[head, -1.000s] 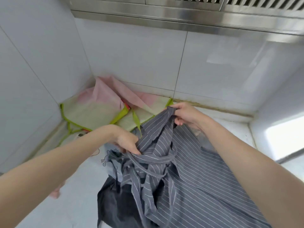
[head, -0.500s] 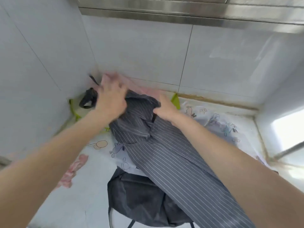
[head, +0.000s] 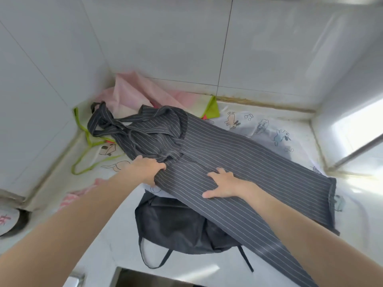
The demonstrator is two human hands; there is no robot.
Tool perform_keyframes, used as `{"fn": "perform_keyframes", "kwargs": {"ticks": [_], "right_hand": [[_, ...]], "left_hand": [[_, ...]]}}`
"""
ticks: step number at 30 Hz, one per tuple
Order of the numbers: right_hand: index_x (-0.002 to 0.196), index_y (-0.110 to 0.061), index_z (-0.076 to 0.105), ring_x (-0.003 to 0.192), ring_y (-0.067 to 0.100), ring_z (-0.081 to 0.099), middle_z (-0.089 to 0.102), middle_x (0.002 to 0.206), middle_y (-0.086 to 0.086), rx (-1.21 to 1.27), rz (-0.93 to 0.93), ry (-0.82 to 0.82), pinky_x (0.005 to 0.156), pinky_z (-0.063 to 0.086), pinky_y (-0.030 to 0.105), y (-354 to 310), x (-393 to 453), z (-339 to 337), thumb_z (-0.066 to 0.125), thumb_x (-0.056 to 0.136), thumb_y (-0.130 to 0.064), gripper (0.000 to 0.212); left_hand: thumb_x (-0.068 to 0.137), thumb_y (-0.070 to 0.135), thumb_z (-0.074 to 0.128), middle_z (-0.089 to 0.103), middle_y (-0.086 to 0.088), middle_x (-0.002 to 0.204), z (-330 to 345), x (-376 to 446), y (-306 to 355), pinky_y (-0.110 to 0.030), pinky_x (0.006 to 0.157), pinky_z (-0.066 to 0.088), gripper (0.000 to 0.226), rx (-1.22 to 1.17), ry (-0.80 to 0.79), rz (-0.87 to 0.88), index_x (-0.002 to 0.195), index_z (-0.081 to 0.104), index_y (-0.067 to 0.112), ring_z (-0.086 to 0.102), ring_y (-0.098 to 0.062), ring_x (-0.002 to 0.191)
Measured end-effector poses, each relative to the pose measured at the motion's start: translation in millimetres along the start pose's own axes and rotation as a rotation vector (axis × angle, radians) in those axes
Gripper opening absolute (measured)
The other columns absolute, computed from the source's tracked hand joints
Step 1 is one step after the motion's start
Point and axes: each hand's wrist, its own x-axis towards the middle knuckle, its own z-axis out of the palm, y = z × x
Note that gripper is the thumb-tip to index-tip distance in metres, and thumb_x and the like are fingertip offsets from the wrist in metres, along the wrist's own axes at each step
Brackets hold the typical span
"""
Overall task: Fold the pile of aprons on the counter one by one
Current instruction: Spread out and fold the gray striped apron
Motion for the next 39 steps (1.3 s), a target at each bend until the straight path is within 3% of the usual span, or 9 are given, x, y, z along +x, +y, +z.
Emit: {"fn": "perform_keyframes", "kwargs": {"ticks": [5,10,15,18,26,29,33,36,39], "right_hand": [[0.151,-0.029,-0.001,0.142,0.040,-0.014,-0.019,0.157,0.008,-0.191,-0.069,-0.078,0.111,0.009,0.063,-15,-23,23,0.066,0.076,-0.059,0.106],[0.151,-0.034,0.005,0.143,0.041,-0.001,-0.007,0.159,0.005,-0.301,-0.034,-0.146,0.111,0.017,0.062,-16,-36,34,0.070,0.073,-0.056,0.104],[0.142,-0.013,0.036,0.127,0.027,0.042,0.035,0.146,0.010,-0.165,-0.230,0.156,0.105,0.037,0.037,-46,-31,17,0.057,0.092,-0.033,0.058],[0.149,-0.017,0.022,0.137,0.031,0.027,0.015,0.155,0.006,-0.128,-0.330,0.130,0.111,0.030,0.044,-76,-20,31,0.060,0.089,-0.038,0.074],[0.149,-0.030,-0.015,0.142,0.037,-0.019,-0.032,0.153,0.003,-0.340,-0.219,-0.166,0.111,0.009,0.064,-83,-14,70,0.070,0.081,-0.038,0.108],[0.149,-0.026,-0.016,0.142,0.038,-0.018,-0.032,0.153,0.003,-0.333,-0.232,-0.134,0.112,0.008,0.061,-83,-15,73,0.054,0.093,-0.027,0.090],[0.151,-0.019,-0.010,0.145,0.030,-0.013,-0.026,0.155,0.003,-0.299,-0.259,-0.116,0.116,0.009,0.055,-81,-19,66,0.036,0.099,-0.032,0.071],[0.151,-0.007,0.003,0.146,0.029,0.001,-0.017,0.157,0.007,-0.261,-0.248,-0.061,0.116,0.017,0.047,-73,-30,64,0.037,0.098,-0.032,0.067],[0.146,-0.002,0.021,0.137,0.033,0.027,0.014,0.155,0.012,-0.249,-0.236,0.024,0.110,0.032,0.043,-56,-42,68,0.046,0.094,-0.020,0.061]], "left_hand": [[0.087,0.028,0.056,0.055,-0.003,0.124,-11,-32,9,-0.035,0.088,0.046,0.048,0.091,0.024,0.061,0.135,0.046,0.026,0.055,-0.024,0.111],[0.083,0.043,0.066,0.054,0.008,0.099,3,-65,12,-0.022,0.074,0.050,0.059,-0.297,-0.420,0.147,0.135,0.047,0.023,0.056,-0.006,0.070],[0.085,0.033,0.064,0.055,0.000,0.115,24,-59,0,-0.027,0.089,0.043,0.039,-0.482,0.316,0.025,0.120,0.053,0.018,0.053,-0.016,0.103],[0.082,0.042,0.067,0.042,-0.004,0.136,39,-53,7,-0.042,0.103,0.036,0.072,-0.411,0.109,0.000,0.139,0.030,0.021,0.042,-0.026,0.125],[0.094,0.006,0.042,0.057,-0.006,0.124,34,-57,-38,-0.032,0.086,0.041,0.036,0.140,0.121,-0.285,0.128,0.047,0.016,0.055,-0.025,0.114],[0.094,0.021,0.048,0.024,-0.010,0.150,35,-62,-54,-0.043,0.102,0.034,0.061,-0.003,-0.021,-0.274,0.147,0.018,0.024,0.029,-0.036,0.134],[0.081,0.057,0.060,-0.017,0.001,0.157,27,-65,3,-0.057,0.113,0.006,0.102,-0.186,-0.073,0.122,0.149,-0.010,0.030,-0.013,-0.036,0.143],[0.088,0.044,0.057,0.002,-0.001,0.159,45,-62,52,-0.048,0.117,0.005,0.092,-0.087,-0.038,0.292,0.151,-0.004,0.018,0.011,-0.023,0.145],[0.094,0.016,0.042,0.050,-0.002,0.139,45,-56,58,-0.037,0.111,0.025,0.048,0.070,0.180,0.347,0.142,0.039,0.020,0.049,-0.020,0.124]]}}
